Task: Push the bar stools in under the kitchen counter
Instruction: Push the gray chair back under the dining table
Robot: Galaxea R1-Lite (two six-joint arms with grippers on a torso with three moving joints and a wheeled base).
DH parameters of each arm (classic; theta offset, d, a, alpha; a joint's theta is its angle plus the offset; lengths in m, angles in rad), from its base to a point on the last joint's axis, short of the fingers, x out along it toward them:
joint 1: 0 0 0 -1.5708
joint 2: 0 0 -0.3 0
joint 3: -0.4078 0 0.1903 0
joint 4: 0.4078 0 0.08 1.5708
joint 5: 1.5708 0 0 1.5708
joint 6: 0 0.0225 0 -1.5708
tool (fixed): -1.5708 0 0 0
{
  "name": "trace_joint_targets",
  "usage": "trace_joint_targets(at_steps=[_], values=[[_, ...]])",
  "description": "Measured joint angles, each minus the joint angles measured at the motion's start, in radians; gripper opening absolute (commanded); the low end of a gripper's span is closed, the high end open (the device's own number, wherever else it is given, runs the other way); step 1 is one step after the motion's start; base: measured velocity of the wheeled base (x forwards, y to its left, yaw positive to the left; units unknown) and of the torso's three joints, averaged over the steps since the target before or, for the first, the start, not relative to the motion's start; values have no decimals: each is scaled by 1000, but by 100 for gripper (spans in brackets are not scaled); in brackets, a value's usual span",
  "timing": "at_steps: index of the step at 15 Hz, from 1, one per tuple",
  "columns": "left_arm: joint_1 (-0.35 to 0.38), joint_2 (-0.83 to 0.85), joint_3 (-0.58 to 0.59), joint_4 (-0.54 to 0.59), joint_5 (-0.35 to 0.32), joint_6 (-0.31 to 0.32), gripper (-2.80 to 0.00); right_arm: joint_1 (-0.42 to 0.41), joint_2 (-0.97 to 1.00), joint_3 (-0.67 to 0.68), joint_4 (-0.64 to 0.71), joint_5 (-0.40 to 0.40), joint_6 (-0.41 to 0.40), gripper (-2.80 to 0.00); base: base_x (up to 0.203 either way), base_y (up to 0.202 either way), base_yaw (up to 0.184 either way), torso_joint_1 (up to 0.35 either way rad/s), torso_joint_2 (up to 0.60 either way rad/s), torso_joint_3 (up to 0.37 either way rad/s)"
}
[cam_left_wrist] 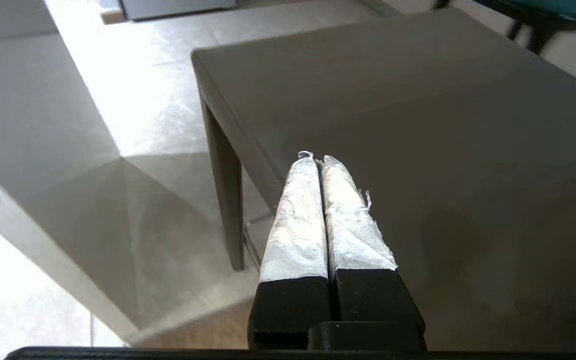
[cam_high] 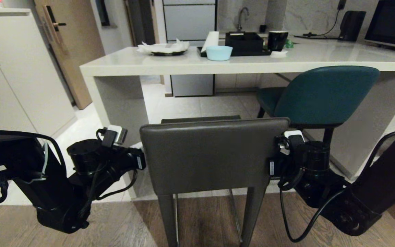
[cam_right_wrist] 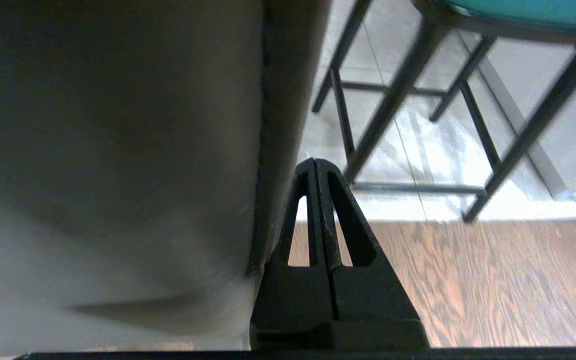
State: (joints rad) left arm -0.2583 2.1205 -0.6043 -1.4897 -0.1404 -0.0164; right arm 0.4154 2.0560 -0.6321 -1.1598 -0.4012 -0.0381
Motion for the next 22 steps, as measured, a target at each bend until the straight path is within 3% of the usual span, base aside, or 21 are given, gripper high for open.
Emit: trace_joint_targets(at_steps=[13, 19, 22], values=[[-3, 31, -22, 3, 0, 1, -280, 14, 3, 8, -4, 0, -10, -280, 190, 0, 1, 2, 1, 3], [-7, 30, 150, -31, 3, 2, -280, 21, 1, 45, -38, -1, -7, -280, 191, 0, 0, 2, 4, 5], [8, -5, 257, -32, 49, 1, -280, 21, -2, 61, -49, -3, -6, -280, 190, 0, 0, 6, 5, 4]])
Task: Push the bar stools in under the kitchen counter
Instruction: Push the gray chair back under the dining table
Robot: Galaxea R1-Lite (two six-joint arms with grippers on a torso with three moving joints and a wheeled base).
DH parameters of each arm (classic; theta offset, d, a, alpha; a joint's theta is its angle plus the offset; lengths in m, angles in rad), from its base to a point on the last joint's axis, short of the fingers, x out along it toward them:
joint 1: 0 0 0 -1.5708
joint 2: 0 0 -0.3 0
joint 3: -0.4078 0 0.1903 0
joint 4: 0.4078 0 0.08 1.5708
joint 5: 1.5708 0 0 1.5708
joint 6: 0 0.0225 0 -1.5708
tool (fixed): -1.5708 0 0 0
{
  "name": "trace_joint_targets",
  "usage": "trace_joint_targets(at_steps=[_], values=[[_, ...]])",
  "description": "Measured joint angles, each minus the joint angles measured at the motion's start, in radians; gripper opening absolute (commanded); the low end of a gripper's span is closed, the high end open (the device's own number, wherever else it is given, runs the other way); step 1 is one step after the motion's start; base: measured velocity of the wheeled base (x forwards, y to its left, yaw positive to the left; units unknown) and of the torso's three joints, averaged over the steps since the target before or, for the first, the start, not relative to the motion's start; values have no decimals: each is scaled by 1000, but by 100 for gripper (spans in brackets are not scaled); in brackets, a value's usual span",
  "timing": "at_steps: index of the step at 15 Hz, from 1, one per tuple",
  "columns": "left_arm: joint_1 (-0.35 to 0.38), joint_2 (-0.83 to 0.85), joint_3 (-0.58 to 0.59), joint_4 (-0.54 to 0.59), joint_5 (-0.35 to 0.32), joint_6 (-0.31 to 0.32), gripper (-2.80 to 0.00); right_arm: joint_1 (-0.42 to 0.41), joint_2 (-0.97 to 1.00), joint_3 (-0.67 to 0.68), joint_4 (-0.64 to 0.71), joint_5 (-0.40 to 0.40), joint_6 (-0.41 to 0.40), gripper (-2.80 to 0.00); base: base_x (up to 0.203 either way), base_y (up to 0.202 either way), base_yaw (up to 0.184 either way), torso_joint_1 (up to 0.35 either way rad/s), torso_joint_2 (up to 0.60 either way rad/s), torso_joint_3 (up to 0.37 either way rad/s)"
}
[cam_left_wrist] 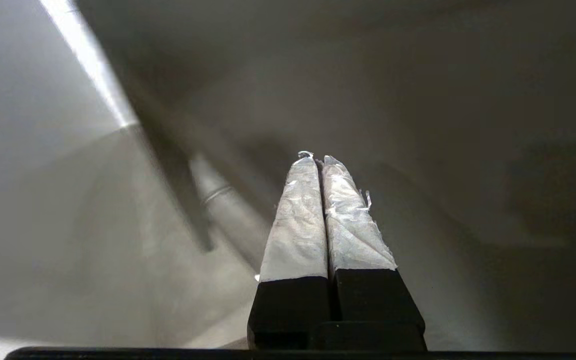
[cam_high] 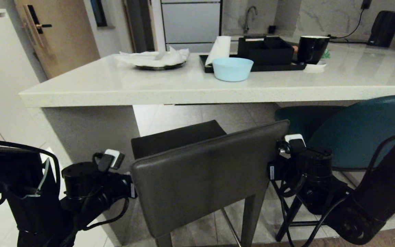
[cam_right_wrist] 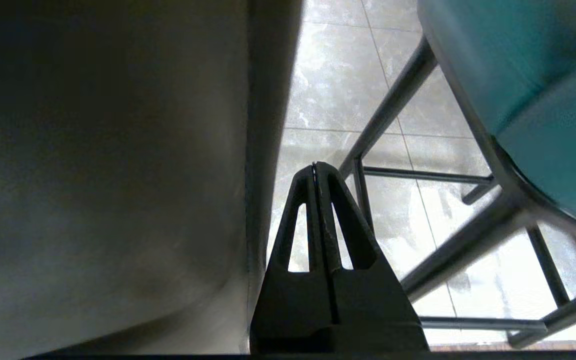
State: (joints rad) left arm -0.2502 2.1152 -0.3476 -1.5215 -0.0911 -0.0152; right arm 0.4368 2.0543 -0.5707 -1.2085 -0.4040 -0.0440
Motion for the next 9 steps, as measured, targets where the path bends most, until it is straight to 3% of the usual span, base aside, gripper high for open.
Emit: trace_joint_targets(at_steps=[2, 4, 9], values=[[32, -34, 28, 0, 83, -6, -280, 1, -4, 11, -2, 0, 0, -280, 193, 0, 1, 4, 0, 4], [65, -84, 57, 0, 122, -14, -280, 1, -12, 20, -3, -1, 0, -280, 189, 0, 1, 3, 2, 2], [80, -220, 165, 0, 95, -64, -280, 39, -45, 83, -46, 3, 4, -280, 169, 0, 1, 3, 3, 3]])
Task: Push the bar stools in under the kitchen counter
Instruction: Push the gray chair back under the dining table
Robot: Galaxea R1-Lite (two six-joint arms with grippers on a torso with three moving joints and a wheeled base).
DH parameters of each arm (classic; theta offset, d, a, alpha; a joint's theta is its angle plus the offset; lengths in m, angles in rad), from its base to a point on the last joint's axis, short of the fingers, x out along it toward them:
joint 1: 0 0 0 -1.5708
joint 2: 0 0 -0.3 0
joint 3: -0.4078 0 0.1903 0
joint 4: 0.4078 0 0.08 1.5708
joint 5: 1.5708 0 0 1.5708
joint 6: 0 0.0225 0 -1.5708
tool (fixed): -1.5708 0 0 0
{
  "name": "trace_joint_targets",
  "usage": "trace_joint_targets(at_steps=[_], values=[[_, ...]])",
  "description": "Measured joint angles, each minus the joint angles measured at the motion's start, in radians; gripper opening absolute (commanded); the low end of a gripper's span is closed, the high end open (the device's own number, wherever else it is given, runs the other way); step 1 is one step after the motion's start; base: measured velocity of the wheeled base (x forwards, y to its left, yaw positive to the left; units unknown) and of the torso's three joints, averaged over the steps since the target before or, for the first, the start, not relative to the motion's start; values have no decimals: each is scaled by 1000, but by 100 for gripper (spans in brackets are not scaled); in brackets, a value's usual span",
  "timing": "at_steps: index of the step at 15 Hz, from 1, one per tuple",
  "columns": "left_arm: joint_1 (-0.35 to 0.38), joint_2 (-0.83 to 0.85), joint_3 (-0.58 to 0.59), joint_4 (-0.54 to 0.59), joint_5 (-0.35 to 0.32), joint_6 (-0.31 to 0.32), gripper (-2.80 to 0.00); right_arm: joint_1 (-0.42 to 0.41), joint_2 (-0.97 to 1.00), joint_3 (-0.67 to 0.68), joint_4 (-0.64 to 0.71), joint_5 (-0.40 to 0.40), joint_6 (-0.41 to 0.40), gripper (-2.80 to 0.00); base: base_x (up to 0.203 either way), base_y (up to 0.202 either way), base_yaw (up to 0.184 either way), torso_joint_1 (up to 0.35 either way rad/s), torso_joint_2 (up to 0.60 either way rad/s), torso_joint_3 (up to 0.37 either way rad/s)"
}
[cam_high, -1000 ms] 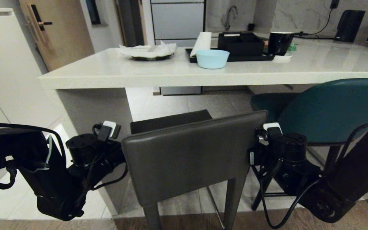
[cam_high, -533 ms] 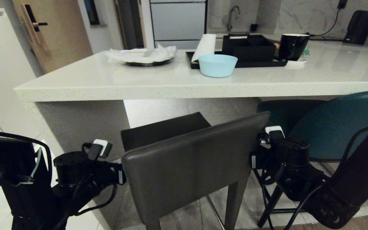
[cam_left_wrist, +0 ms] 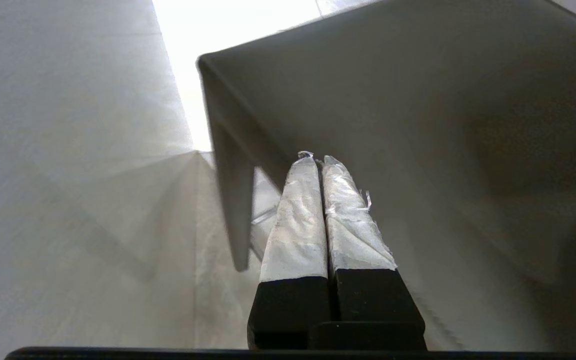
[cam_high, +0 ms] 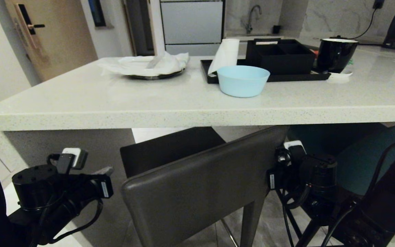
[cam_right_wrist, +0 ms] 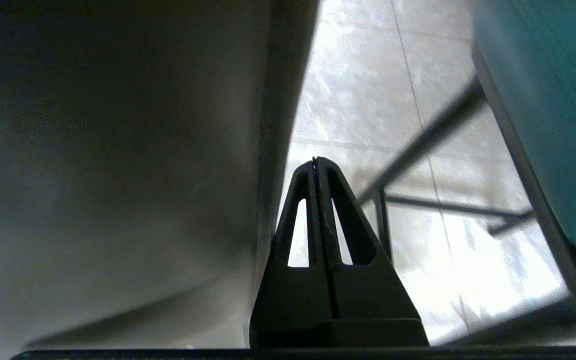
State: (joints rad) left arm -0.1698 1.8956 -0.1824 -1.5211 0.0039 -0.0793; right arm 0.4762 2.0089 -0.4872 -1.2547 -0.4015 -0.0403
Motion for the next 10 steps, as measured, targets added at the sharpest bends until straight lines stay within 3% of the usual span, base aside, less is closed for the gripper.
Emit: trace_joint_targets(at_steps=[5, 10], values=[[-15, -5, 27, 0, -4, -14, -280, 4, 0, 7, -13, -1, 6, -280, -111, 0, -2, -4, 0, 3], [-16, -1, 32, 0, -2, -13, -280, 7, 2, 9, -25, 0, 7, -280, 0, 0, 0, 0, 0, 0]])
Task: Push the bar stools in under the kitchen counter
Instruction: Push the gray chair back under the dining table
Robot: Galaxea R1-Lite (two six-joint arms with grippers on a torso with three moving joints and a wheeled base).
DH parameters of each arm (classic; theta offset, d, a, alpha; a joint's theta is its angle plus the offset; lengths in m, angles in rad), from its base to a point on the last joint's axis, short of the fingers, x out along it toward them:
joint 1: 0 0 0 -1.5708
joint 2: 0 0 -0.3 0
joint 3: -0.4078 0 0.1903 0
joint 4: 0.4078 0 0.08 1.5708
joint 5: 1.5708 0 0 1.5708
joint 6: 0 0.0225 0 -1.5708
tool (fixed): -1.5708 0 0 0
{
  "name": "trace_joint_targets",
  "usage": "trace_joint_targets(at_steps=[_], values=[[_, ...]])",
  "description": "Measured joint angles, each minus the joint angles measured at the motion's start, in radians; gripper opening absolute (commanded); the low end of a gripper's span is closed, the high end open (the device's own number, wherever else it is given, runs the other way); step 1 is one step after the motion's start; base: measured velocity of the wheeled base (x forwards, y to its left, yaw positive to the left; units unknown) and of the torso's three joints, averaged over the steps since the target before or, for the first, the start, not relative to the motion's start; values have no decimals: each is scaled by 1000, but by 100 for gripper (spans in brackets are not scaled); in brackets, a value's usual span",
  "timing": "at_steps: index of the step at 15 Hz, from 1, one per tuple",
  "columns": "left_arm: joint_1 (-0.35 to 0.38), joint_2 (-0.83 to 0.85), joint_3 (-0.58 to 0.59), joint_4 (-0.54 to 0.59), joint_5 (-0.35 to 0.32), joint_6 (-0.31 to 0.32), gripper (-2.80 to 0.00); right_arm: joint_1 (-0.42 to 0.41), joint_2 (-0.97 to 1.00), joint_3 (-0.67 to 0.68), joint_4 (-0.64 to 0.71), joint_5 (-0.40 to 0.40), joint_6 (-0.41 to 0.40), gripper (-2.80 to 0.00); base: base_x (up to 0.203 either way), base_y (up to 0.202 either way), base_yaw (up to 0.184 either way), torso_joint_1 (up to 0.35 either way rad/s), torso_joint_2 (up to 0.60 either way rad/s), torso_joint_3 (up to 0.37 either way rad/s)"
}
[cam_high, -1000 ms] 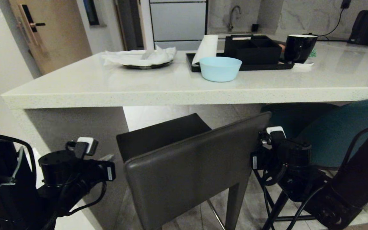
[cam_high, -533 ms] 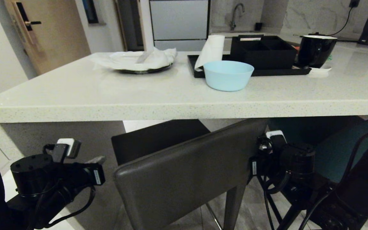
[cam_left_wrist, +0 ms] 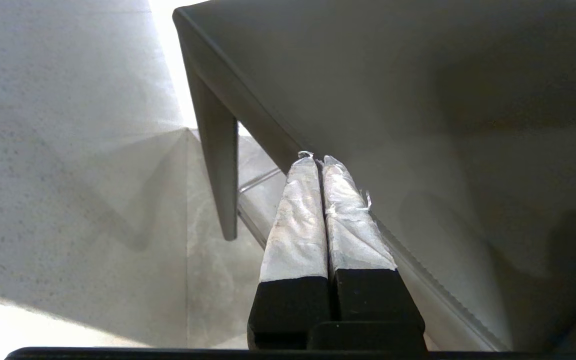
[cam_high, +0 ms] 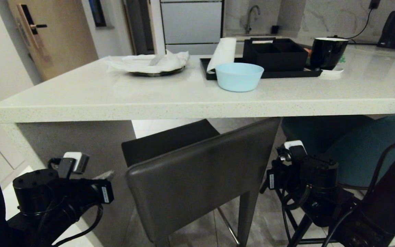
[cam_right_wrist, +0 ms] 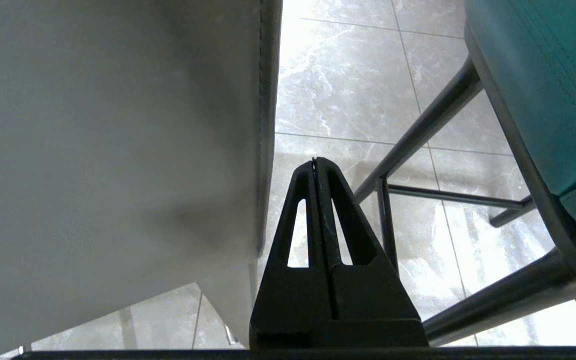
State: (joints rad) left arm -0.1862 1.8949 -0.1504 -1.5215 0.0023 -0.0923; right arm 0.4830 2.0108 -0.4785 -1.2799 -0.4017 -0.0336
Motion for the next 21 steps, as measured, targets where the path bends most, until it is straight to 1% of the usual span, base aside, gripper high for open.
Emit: trace_joint_targets(at_steps=[5, 8, 14, 16, 18, 19, 20, 21], values=[[-31, -24, 40, 0, 7, -1, -280, 1, 5, 6, -13, -1, 0, -280, 0, 0, 0, 0, 0, 0], [-36, -31, 46, 0, 7, -3, -280, 2, 6, 14, -21, 0, 0, -280, -28, 0, 1, 2, 1, 1], [-37, -33, 39, 0, 7, -3, -280, 1, 7, 20, -25, 0, 4, -280, -195, 0, -2, 2, 4, 1], [-47, -32, 32, 0, 8, -3, -280, 1, 8, 19, -25, 0, 4, -280, -114, 0, -2, -1, 1, 5], [-78, -35, 23, 2, 7, -3, -280, 1, 9, 17, -24, 0, 3, -280, 0, 0, 0, 0, 0, 0], [-110, -39, 14, 0, 9, -2, -280, 0, 10, 17, -24, 0, 3, -280, 0, 0, 0, 0, 0, 0], [-156, -45, -1, 0, 16, -1, -280, 1, 12, 15, -25, 0, 3, -280, 0, 0, 0, 0, 0, 0], [-214, -49, -21, 0, 40, 0, -280, 1, 13, 15, -24, 1, 4, -280, 0, 0, 0, 0, 0, 0]])
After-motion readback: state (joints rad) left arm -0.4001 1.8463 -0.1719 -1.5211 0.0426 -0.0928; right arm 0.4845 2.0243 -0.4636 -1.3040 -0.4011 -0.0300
